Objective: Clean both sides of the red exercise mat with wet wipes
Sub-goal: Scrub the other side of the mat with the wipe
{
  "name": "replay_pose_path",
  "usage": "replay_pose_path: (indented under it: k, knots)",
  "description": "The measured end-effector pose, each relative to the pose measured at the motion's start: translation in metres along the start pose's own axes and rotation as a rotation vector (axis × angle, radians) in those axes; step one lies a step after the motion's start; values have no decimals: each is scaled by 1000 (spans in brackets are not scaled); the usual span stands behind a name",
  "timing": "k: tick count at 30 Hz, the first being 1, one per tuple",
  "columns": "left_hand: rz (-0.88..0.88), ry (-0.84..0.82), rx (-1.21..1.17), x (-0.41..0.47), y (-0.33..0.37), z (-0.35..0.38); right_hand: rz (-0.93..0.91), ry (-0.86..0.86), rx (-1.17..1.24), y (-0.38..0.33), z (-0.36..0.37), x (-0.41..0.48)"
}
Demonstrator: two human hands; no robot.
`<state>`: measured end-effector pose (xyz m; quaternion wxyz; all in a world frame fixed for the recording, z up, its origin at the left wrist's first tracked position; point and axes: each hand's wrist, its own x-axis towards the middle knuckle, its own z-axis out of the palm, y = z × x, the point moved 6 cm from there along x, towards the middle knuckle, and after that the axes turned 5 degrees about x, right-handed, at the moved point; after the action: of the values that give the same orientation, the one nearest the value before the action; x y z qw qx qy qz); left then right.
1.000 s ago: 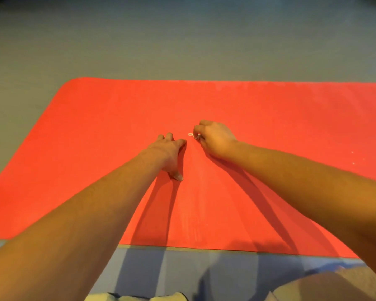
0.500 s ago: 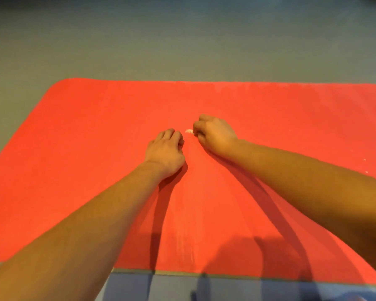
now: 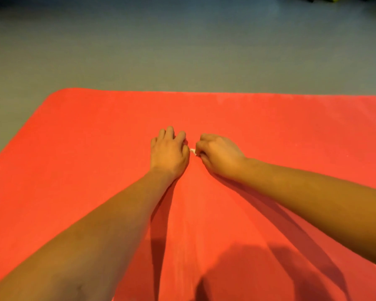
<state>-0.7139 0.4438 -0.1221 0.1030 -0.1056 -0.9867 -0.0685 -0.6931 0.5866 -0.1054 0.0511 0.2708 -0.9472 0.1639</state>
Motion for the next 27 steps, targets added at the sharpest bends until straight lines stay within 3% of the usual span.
replay_pose_path:
  k: [6,14,21,27]
  knots:
    - [40,97,-85,15,-2,13,189,81,-128,74,-6,95]
    - [19,30,-84,40,0,26,273,73,-239,136,-15,193]
    - [13,16,-75,40,0,26,319,81,-162,126,-20,181]
    - [17,25,-62,39,1,25,138,124,-56,117,-7,133]
